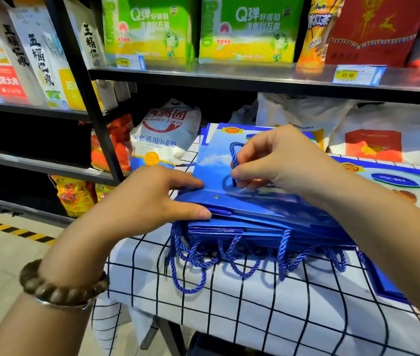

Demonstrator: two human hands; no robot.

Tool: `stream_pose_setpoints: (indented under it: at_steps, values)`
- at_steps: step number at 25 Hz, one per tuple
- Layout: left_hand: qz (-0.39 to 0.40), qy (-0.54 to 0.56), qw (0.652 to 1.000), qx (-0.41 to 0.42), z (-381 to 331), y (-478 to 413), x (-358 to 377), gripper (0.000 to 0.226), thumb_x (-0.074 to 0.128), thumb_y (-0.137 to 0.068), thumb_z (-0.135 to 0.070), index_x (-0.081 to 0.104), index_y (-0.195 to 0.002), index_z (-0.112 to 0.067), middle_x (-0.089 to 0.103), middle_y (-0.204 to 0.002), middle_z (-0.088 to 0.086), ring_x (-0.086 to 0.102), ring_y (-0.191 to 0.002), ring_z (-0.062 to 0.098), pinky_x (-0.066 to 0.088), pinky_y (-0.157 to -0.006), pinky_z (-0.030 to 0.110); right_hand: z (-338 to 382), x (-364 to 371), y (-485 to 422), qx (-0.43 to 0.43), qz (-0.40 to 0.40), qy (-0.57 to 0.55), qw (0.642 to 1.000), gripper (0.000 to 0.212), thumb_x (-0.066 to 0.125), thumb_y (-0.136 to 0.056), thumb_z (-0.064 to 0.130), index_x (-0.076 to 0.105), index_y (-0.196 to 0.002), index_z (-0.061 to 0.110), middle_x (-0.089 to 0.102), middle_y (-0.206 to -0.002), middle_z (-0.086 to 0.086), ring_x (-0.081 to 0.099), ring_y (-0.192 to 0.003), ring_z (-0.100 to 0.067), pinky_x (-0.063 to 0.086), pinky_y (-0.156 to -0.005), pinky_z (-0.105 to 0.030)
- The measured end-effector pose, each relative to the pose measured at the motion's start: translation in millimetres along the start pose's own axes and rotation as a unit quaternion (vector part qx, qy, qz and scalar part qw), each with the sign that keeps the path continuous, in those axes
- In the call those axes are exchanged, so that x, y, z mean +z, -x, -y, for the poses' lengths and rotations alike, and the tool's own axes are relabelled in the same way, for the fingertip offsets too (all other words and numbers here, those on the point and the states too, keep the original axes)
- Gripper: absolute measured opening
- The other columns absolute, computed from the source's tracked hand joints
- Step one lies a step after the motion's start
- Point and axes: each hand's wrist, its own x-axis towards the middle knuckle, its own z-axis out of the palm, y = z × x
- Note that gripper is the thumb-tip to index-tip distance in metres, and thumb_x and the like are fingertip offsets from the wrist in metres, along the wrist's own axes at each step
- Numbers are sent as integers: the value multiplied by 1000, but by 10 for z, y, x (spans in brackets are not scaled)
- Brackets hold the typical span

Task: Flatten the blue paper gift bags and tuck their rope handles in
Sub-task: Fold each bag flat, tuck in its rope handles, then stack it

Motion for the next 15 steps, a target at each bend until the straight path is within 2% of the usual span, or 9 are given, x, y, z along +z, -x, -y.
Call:
stream_pose_setpoints:
  at_steps: [1, 4, 6, 9, 11, 13, 15]
  values:
    - [-1, -15, 1000, 5, -51, 11, 5, 65, 69, -58, -54, 62, -117, -28, 54, -105, -27, 46, -95, -12, 31, -77, -6, -12, -5, 18, 1, 2, -1, 1000, 17, 68, -72, -7, 59, -65, 5, 62, -59, -13, 62, -48, -10, 55, -53, -22]
    - [8, -56, 998, 0, -128, 38, 5, 63, 66, -60, -61, 61, -118, -35, 57, -121, -22, 49, -107, -4, 37, -88, 14, -67, 6, 94, 21, 6, -22, 999, 18, 69, -72, -7, 60, -68, 8, 63, -52, -6, 63, -47, -11, 54, -49, -19]
    - [28, -91, 995, -3, -168, 21, -19, 65, 63, -60, -63, 60, -119, -36, 57, -123, -22, 49, -108, -2, 38, -92, 21, -102, 20, 116, 36, 12, -16, 999, 18, 71, -70, -4, 61, -64, 9, 66, -56, -8, 64, -51, -12, 54, -52, -20]
    - [69, -88, 994, 2, -171, -49, -100, 62, 61, -62, -65, 65, -114, -31, 63, -115, -18, 54, -95, -3, 43, -85, 19, -116, 36, 103, 38, 14, 0, 999, 18, 72, -70, -2, 62, -61, 9, 66, -56, -8, 63, -51, -12, 51, -53, -20]
    - [75, -57, 995, 16, -134, -78, -148, 69, 56, -52, -70, 70, -105, -28, 68, -107, -14, 58, -87, -4, 45, -78, 16, -119, 54, 86, 37, 8, 9, 999, 15, 73, -70, -1, 63, -62, 8, 65, -55, -7, 61, -48, -9, 49, -50, -19]
    - [56, -52, 996, 39, -106, -69, -140, 69, 56, -50, -81, 72, -96, -32, 71, -98, -13, 60, -84, -2, 48, -76, 21, -121, 72, 77, 35, -1, 18, 999, 16, 74, -70, 0, 62, -62, 9, 64, -56, -8, 60, -46, -8, 47, -46, -16]
    - [6, -81, 994, 70, -91, -33, -94, 57, 53, -56, -76, 72, -91, -36, 71, -91, -15, 57, -80, -2, 49, -70, 27, -123, 80, 70, 32, -10, 23, 999, 18, 73, -70, 1, 61, -60, 10, 63, -57, -9, 60, -45, -8, 45, -43, -14]
